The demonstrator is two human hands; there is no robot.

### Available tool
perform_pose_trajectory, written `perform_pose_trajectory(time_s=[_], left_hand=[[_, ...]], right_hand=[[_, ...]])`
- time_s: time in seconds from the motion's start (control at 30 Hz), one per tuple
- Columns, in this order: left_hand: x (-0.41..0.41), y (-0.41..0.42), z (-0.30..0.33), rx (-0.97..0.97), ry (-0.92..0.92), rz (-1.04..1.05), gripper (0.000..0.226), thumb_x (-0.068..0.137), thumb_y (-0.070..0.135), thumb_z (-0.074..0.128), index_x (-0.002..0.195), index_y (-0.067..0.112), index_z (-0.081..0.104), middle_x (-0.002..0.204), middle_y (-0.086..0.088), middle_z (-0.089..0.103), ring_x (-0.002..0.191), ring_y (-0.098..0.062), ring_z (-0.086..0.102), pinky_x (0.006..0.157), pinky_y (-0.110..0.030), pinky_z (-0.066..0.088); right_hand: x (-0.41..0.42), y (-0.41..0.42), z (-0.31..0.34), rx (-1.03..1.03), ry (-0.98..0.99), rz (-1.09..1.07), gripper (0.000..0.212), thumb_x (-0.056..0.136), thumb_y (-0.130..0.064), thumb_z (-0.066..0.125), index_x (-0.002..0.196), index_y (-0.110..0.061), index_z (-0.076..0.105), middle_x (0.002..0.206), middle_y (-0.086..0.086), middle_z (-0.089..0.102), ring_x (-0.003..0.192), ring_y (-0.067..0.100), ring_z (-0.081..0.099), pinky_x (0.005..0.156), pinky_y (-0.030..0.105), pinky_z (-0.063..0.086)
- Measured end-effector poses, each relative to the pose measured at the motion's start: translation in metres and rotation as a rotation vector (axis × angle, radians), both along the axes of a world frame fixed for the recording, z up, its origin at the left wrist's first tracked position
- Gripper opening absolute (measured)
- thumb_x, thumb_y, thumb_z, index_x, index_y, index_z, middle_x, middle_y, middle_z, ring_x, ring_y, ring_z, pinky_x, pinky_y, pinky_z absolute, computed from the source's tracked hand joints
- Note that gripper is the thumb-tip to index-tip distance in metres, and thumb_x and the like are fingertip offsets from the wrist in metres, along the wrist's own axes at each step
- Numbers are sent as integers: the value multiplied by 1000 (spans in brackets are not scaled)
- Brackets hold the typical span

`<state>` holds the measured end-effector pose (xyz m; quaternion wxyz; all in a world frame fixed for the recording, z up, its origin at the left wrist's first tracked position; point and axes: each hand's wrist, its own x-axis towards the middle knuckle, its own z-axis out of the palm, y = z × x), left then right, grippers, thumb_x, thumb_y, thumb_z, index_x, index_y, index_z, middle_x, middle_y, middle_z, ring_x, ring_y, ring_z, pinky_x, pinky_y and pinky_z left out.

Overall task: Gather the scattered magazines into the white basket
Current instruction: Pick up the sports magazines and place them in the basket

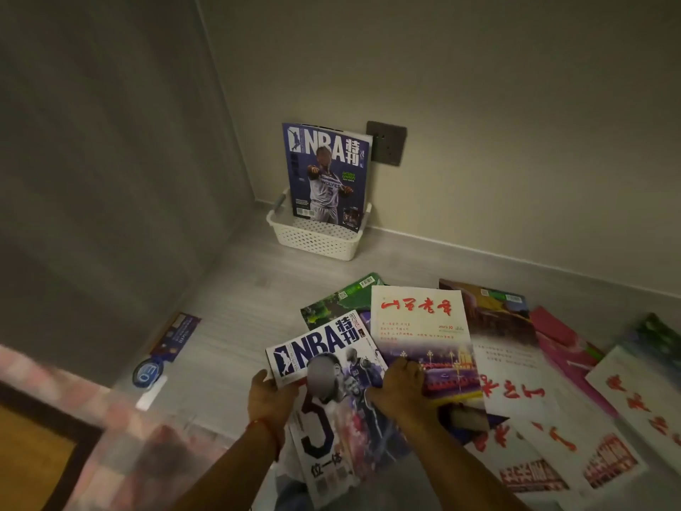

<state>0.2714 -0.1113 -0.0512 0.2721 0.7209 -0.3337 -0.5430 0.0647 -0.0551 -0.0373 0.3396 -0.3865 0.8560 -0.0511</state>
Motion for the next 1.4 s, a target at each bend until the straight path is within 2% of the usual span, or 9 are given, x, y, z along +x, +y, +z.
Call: perform_pose_trajectory(time_s=[0.07,0.3,0.43,0.57,0.7,0.83,1.07,1.23,1.4], left_hand=[[2,-3,4,58,74,42,37,82,3,70,118,7,60,87,-8,71,78,-28,67,62,-36,55],[-3,4,38,-234,-94,-372,24,98,13,48,117,28,49,107,-6,69,90,-26,71,76,-46,62],[-1,-3,72,-412,36,-424,29,99,12,48,118,32,53,108,-1,71,95,-16,72,71,-26,61],[1,-31,108,-544,93,-503,32,99,15,48,117,41,53,109,7,70,100,-9,69,71,-19,59],[5,-82,143,-620,128,-558,27,100,19,48,118,38,53,111,11,69,99,-7,69,69,-19,59],[5,-152,176,-708,188,-595,24,97,15,53,120,22,56,117,4,67,103,-17,69,74,-23,60],[-8,-291,225,-1003,-141,-564,16,91,24,65,103,15,71,99,-2,72,86,-19,67,74,-33,56],[-28,-364,210,-899,-29,-552,13,91,17,64,95,11,75,94,-4,75,70,8,66,63,-10,50],[-46,-410,176,-794,-4,-537,14,90,11,66,97,4,76,96,-18,75,63,4,57,59,-12,45]], right_hand=[[0,3,-4,-5,-7,12,96,81,-41,71,147,-2,13,153,21,19,146,39,15,118,49,26],[-11,11,-5,-90,-65,91,81,83,-38,72,143,-3,29,146,15,36,138,32,34,117,43,33],[-27,1,16,-268,-426,-41,33,92,-19,59,120,-32,47,124,0,62,100,10,63,84,35,57],[-45,-14,48,-391,-665,-131,24,99,-23,51,116,-38,58,115,-7,72,100,14,72,91,46,57],[-54,-44,90,-562,-485,-93,16,94,-20,62,102,-32,68,98,-14,77,88,4,73,84,36,59],[-57,-95,138,-671,-252,-50,12,93,-26,65,81,-24,67,69,-21,72,60,-8,67,48,9,48],[-60,-209,202,-955,-8,-18,21,96,-27,60,106,-12,70,106,-2,75,78,11,73,68,23,58],[-67,-279,192,-859,13,-94,34,101,-35,49,112,-7,66,116,11,72,83,18,71,64,15,50],[-72,-313,169,-767,-30,-140,35,104,-32,42,113,-5,63,118,15,70,91,21,68,67,17,48]])
